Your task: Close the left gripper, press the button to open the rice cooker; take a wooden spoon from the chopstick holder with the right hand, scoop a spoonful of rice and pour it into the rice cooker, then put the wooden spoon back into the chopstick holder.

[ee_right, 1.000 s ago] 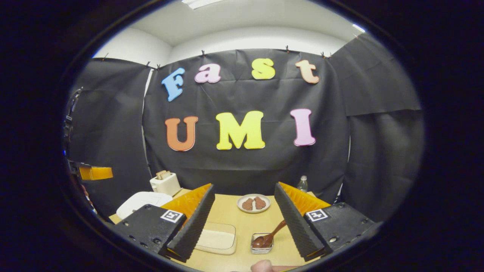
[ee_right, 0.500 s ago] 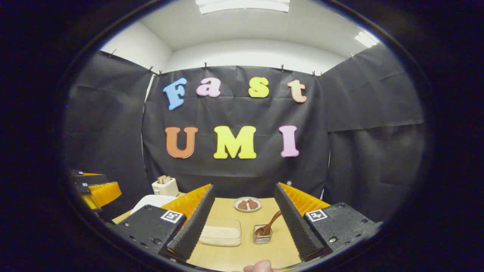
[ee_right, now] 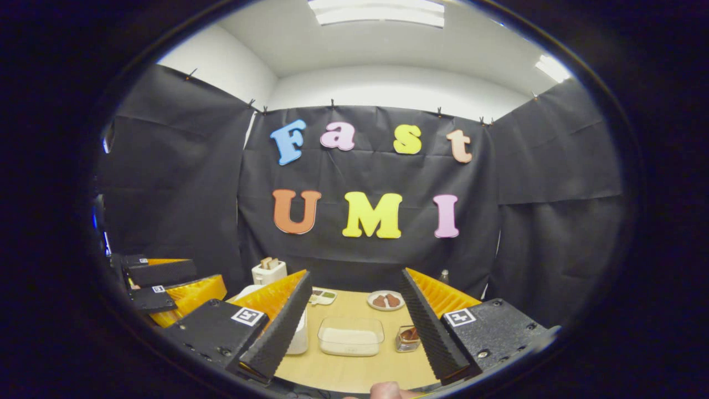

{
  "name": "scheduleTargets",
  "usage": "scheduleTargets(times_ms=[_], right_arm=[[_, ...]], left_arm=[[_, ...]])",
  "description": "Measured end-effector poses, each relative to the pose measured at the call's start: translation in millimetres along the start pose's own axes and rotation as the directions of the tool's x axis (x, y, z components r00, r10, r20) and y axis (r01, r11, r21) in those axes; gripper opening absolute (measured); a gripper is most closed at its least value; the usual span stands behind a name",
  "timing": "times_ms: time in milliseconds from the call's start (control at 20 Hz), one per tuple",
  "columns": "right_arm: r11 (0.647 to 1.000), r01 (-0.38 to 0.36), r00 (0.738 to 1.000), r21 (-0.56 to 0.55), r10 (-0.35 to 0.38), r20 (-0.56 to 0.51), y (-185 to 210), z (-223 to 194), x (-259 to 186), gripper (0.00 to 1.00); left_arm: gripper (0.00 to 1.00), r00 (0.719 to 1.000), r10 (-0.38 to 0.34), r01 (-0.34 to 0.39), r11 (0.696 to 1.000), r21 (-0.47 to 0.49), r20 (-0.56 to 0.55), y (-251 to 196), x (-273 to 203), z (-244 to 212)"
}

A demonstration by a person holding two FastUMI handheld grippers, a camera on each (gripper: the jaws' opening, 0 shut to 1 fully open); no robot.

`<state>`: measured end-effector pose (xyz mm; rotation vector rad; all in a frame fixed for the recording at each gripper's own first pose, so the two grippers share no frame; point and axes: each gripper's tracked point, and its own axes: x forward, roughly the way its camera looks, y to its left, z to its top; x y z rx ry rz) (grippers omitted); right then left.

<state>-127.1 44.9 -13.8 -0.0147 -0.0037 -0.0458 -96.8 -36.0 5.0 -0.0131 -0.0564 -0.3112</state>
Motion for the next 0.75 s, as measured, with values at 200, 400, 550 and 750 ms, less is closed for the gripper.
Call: scheduleTargets(times_ms=[200, 400, 550, 750], right_arm=[[1.0, 0.011, 0.999, 0.006, -0.011, -0.054, 0.3, -16.6, 6.0, 1.0], [1.0, 0.006, 0.999, 0.005, -0.006, -0.051, 5.8, -18.4, 6.4, 1.0], [1.0, -0.002, 0.998, 0.012, 0.003, -0.064, 11.0, -25.8, 8.6, 1.0], [0.997, 0.032, 0.996, 0.066, -0.026, -0.091, 2.3, -33.2, 11.8, 1.0]], left_arm=[[0.94, 0.999, 0.026, -0.026, 1.0, -0.001, 0.028, 13.5, -4.1, 5.8], [0.94, 0.999, 0.034, -0.035, 0.999, 0.017, 0.022, 16.7, -1.0, -0.9], [0.94, 1.0, 0.019, -0.02, 0.999, 0.038, 0.019, 10.6, 0.7, -4.0], [0.94, 0.999, 0.016, -0.017, 0.998, 0.053, 0.028, 9.1, 3.2, -4.8]])
